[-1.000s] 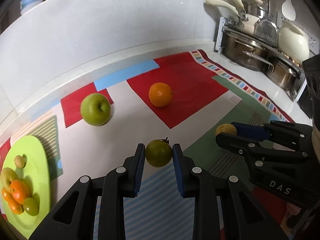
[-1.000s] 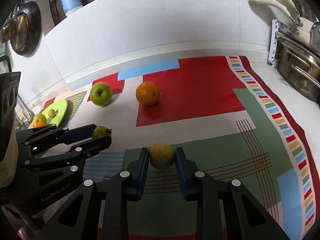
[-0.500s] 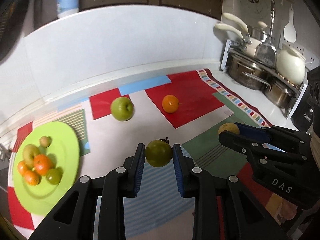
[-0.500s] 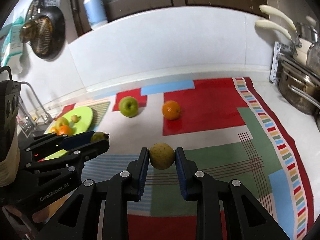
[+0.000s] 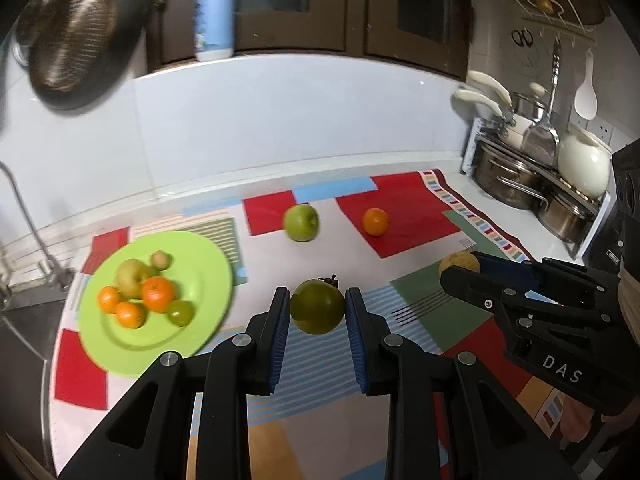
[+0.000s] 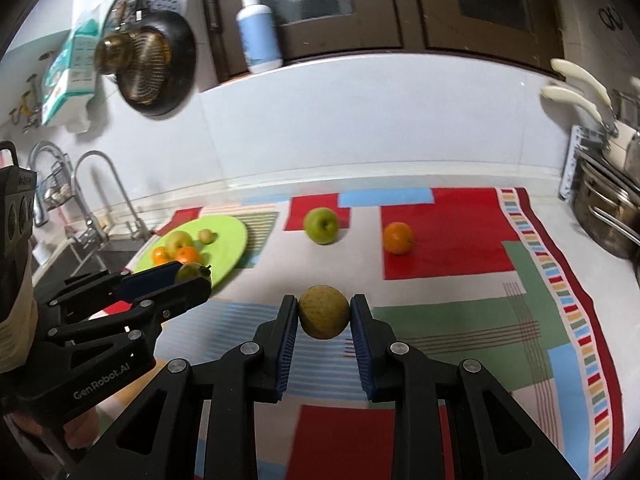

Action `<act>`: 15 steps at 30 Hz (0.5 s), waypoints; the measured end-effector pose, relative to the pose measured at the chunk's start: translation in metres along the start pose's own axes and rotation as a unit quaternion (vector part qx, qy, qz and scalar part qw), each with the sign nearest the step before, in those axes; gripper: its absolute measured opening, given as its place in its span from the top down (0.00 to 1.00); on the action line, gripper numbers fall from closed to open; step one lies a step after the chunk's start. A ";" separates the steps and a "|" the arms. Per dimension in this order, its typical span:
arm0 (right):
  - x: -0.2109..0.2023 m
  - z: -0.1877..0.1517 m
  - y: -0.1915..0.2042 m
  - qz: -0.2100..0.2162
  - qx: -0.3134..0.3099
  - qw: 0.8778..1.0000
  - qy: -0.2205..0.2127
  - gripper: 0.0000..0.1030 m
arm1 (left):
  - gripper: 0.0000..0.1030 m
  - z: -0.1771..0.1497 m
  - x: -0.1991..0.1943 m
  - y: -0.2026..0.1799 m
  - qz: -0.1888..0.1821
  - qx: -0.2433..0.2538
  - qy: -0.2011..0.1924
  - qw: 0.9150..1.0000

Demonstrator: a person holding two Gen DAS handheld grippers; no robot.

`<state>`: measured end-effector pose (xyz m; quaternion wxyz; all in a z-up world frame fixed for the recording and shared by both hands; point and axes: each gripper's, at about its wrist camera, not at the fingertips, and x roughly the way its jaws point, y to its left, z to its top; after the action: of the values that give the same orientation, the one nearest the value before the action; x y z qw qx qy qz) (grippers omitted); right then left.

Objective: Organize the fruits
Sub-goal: 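Carry the lime and the brown pear over the green plate with both grippers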

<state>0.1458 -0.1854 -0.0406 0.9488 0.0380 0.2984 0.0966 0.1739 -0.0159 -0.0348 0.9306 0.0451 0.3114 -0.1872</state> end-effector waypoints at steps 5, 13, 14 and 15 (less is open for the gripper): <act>-0.003 0.001 0.021 0.017 -0.011 1.000 -0.008 0.73 | 0.73 -0.006 -0.022 0.016 0.020 -0.009 -0.010 1.000; -0.006 0.003 0.059 0.040 -0.031 0.999 -0.021 0.73 | 0.73 -0.014 -0.052 0.042 0.045 -0.019 -0.027 0.998; -0.006 0.004 0.063 0.042 -0.032 0.998 -0.023 0.73 | 0.73 -0.014 -0.054 0.045 0.047 -0.020 -0.028 0.998; -0.006 0.005 0.067 0.044 -0.035 0.998 -0.025 0.73 | 0.73 -0.015 -0.056 0.048 0.049 -0.021 -0.029 0.998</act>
<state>0.1325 -0.1211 -0.0246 0.9516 0.0203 0.2688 0.1472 0.1423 0.0491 -0.0145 0.9480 0.0352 0.2858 -0.1356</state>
